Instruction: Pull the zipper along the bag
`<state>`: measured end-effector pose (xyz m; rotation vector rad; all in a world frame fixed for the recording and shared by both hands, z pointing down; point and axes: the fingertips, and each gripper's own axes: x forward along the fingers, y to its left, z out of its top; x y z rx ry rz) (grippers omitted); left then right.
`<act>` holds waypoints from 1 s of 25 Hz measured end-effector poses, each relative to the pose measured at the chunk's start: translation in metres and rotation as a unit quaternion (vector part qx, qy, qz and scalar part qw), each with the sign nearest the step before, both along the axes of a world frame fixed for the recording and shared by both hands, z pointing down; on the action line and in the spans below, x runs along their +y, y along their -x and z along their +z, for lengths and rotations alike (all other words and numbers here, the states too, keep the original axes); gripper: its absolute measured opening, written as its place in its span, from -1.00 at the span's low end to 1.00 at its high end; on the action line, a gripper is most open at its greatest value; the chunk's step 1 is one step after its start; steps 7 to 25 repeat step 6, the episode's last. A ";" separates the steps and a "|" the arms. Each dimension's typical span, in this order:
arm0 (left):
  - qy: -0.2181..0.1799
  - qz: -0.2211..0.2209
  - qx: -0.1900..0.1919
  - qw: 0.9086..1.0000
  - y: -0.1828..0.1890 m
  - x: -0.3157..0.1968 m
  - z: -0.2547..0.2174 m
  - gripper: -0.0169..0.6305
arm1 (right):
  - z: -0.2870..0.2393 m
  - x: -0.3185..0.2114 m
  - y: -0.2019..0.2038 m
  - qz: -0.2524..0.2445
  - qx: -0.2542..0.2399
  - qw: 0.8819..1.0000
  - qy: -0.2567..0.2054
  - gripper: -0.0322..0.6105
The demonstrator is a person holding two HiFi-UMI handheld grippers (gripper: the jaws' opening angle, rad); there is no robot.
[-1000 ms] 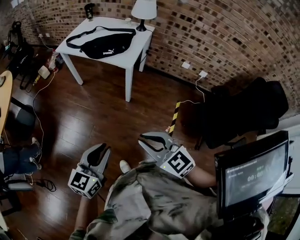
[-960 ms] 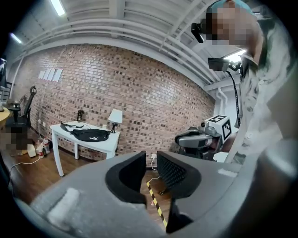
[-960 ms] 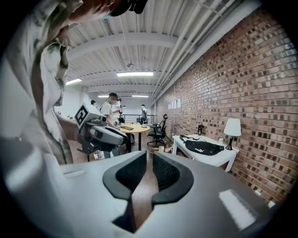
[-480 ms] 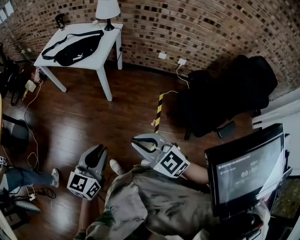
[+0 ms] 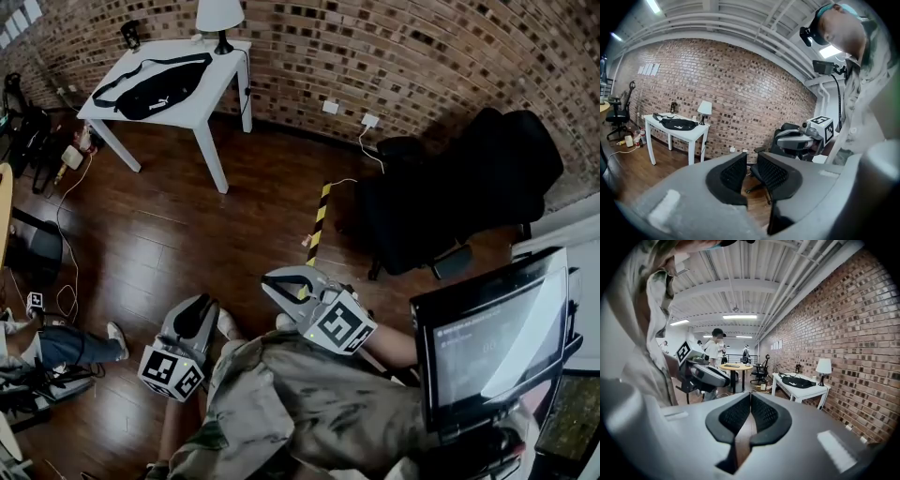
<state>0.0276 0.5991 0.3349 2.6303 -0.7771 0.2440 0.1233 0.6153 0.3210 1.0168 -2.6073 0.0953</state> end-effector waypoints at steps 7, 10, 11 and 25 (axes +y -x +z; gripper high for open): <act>-0.014 -0.009 -0.016 1.000 0.004 -0.001 -0.005 -0.70 | 0.000 0.003 -0.001 -0.001 -0.006 1.000 0.003 -0.86; -0.014 -0.009 -0.016 1.000 0.004 -0.001 -0.005 -0.70 | 0.000 0.003 -0.001 -0.001 -0.006 1.000 0.003 -0.86; -0.014 -0.009 -0.016 1.000 0.004 -0.001 -0.005 -0.70 | 0.000 0.003 -0.001 -0.001 -0.006 1.000 0.003 -0.86; -0.014 -0.009 -0.016 1.000 0.004 -0.001 -0.005 -0.70 | 0.000 0.003 -0.001 -0.001 -0.006 1.000 0.003 -0.86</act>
